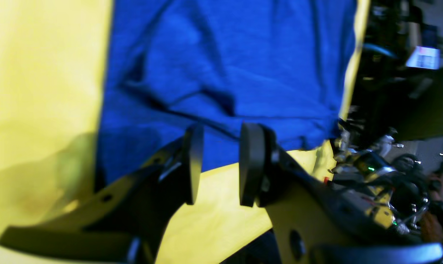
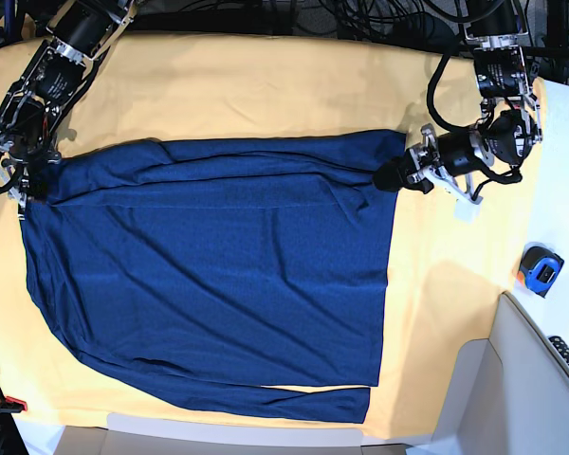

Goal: Fold the T-shirt properly
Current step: 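Hold the shoulder edge with both grippers and adjust the grip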

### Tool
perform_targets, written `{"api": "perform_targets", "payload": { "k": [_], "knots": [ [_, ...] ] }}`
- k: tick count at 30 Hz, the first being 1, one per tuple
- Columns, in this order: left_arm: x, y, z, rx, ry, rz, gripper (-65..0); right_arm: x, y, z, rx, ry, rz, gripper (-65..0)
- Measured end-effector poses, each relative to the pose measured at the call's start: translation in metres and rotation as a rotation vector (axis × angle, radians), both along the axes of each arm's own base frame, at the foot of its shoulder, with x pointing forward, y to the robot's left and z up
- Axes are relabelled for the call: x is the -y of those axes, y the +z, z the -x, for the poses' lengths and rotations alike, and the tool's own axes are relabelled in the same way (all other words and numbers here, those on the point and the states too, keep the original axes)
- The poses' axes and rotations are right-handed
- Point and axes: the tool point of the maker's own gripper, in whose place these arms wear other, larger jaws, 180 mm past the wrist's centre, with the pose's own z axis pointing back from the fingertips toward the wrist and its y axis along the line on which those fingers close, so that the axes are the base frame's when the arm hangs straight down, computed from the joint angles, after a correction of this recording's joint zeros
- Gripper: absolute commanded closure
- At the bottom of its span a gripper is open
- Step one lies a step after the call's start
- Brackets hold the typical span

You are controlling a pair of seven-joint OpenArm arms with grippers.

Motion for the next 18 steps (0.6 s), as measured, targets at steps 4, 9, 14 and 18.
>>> {"api": "perform_targets", "payload": {
  "k": [4, 9, 14, 18],
  "knots": [
    [-0.002, -0.006, 0.007, -0.022, 0.000, -0.013, -18.2, 0.000, -0.006, 0.008, -0.019, 0.000, -0.002, -0.2],
    [-0.002, -0.010, 0.013, -0.039, -0.001, -0.012, -21.1, 0.000, -0.007, 0.009, -0.025, -0.001, -0.003, 0.0],
    [-0.003, -0.015, 0.020, -0.056, -0.001, -0.017, -22.4, 0.000, -0.008, 0.011, -0.029, 0.001, -0.001, 0.0],
    [-0.014, -0.018, 0.025, -0.073, -0.004, -0.047, -22.4, 0.000, -0.008, 0.011, -0.029, 0.001, -0.001, 0.0]
  ]
}}
